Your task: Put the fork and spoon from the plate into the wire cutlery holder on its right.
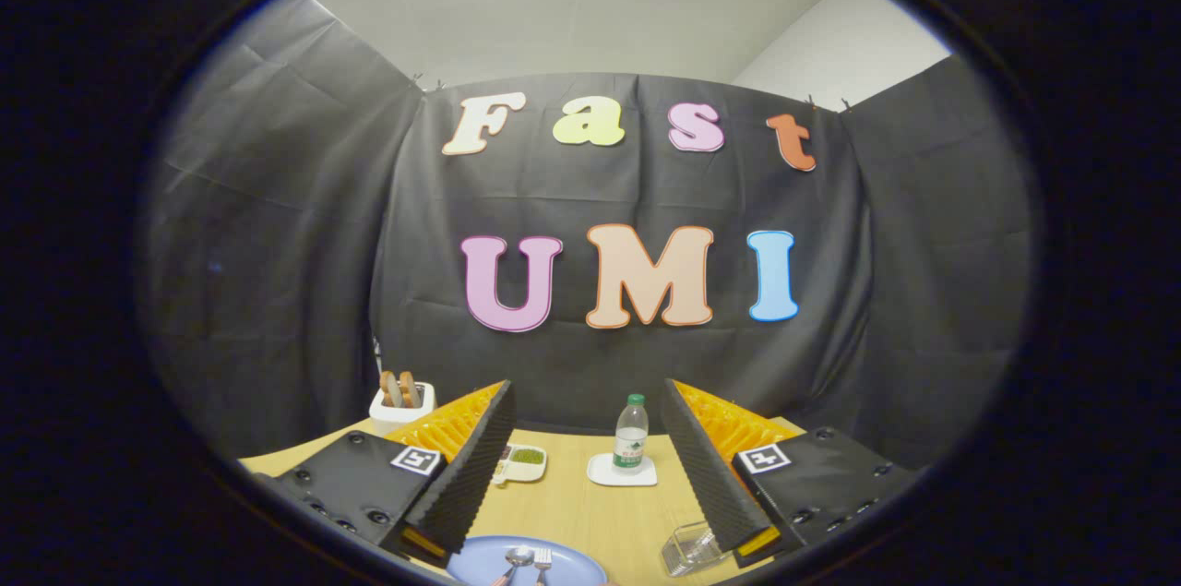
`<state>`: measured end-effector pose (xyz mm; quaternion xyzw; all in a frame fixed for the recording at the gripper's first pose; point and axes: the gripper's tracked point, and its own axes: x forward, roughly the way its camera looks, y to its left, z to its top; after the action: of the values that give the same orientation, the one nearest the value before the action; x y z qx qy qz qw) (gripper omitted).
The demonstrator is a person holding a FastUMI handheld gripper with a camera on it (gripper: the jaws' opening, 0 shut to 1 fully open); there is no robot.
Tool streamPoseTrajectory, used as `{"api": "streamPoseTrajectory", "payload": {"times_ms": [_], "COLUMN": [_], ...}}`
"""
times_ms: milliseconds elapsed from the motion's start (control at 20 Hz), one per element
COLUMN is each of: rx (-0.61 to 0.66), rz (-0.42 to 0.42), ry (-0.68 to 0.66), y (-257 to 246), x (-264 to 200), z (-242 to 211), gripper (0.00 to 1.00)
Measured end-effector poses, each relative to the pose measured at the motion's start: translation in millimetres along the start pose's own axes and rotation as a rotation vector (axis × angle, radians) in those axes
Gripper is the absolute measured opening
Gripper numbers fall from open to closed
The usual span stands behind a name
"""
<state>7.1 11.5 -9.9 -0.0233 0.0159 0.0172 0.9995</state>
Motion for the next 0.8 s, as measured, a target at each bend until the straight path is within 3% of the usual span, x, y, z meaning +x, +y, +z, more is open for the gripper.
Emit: {"api": "streamPoseTrajectory", "payload": {"times_ms": [500, 800], "rx": [0.000, -0.007], "rz": [0.004, 0.049], "ry": [0.016, 0.107], "y": [4, 16], "x": [0, -1], "z": [-5, -35], "gripper": [1.00, 1.00]}}
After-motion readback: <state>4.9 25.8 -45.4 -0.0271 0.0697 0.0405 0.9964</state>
